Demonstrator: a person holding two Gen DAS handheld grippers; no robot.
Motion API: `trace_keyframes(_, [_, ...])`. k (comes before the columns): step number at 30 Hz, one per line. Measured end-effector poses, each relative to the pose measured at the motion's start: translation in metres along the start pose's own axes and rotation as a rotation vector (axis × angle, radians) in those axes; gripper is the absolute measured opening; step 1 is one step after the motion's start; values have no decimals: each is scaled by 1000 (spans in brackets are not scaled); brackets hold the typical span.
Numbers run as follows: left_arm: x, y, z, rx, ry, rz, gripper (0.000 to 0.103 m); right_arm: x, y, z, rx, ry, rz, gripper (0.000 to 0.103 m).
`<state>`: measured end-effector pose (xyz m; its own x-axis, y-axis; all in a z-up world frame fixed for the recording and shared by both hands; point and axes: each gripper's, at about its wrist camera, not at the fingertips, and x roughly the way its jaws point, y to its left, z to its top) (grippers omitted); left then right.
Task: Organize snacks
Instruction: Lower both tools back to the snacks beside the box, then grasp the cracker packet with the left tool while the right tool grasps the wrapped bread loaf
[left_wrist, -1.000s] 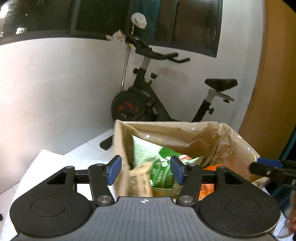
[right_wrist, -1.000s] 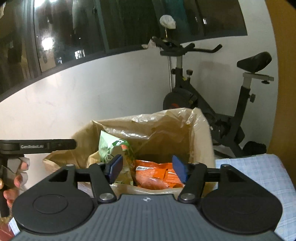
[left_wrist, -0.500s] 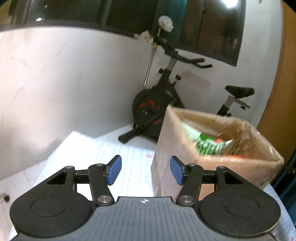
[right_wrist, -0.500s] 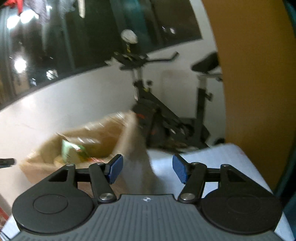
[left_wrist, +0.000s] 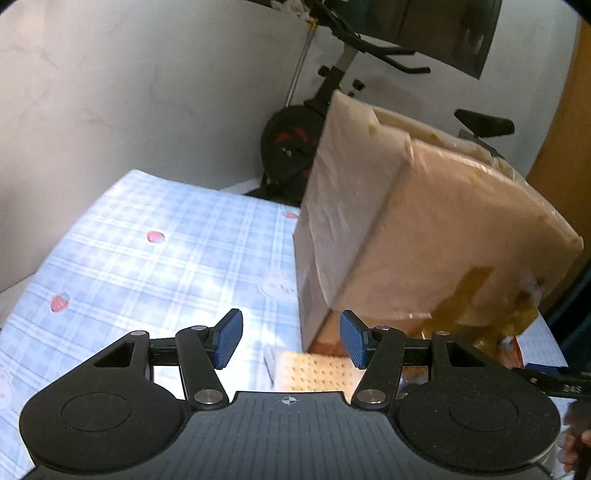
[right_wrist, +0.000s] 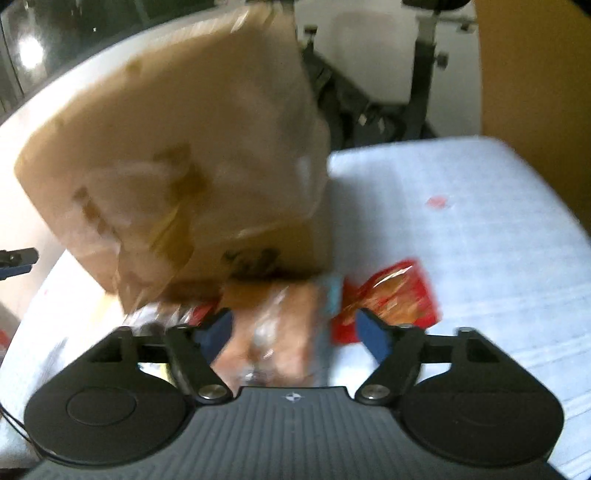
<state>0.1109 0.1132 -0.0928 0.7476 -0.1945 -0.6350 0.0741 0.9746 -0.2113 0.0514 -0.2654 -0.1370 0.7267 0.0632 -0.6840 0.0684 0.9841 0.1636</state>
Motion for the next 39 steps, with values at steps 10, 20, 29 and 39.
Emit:
trace_keyframes(10, [25, -14, -23, 44, 84, 2, 73, 38, 38, -7, -73, 54, -80, 84])
trace_keyframes(20, [63, -9, -19, 2, 107, -19, 75, 17, 39, -28, -123, 25, -32, 75])
trace_keyframes(29, [69, -4, -35, 43, 138, -110, 73, 20, 38, -28, -124, 29, -32, 75])
trace_keyframes(39, [32, -13, -76, 143, 247, -245, 73, 19, 36, -30, -110, 24, -24, 75])
